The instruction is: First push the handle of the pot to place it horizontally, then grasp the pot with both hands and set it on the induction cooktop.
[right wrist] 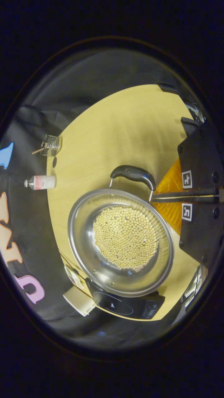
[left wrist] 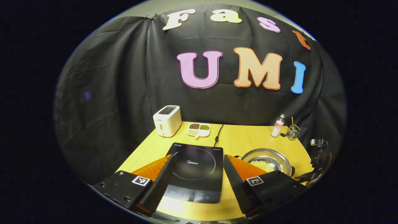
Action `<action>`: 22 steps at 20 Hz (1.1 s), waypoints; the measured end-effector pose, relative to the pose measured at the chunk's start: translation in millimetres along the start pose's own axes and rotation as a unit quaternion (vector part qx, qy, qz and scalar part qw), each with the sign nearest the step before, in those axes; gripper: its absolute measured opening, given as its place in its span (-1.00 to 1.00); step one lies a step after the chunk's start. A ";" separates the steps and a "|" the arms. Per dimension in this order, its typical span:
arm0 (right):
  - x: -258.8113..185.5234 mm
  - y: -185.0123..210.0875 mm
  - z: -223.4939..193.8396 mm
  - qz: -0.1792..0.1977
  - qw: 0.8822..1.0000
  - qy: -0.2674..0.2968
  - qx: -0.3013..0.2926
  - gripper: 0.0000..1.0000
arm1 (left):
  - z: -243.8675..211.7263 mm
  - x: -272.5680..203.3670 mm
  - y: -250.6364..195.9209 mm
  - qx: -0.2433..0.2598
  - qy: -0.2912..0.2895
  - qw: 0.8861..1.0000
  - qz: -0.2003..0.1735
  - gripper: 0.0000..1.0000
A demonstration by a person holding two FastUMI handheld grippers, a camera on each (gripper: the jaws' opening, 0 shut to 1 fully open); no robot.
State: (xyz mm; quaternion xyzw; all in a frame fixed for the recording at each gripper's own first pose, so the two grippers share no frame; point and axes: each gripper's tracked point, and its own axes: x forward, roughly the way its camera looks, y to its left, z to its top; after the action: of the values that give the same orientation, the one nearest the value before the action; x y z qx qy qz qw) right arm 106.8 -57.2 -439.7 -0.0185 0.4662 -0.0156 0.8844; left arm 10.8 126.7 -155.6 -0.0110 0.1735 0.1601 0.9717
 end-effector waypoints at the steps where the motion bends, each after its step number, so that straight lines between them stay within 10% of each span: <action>1: 1.1 -1.9 2.6 0.000 1.000 0.000 0.001 -0.92 | -1.6 0.0 -0.7 -0.001 0.003 1.000 0.002 0.92; 22: 21.9 -23.3 31.3 0.018 0.998 0.003 -0.054 -0.91 | -6.1 6.9 -36.4 -0.003 0.014 1.000 0.016 0.92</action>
State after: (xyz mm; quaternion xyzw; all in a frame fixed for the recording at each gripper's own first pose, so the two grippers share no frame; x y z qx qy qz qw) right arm 144.8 -80.9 -438.9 -0.0581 0.4692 0.0253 0.8808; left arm 26.4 93.9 -165.0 -0.0134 0.1873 0.1761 0.9663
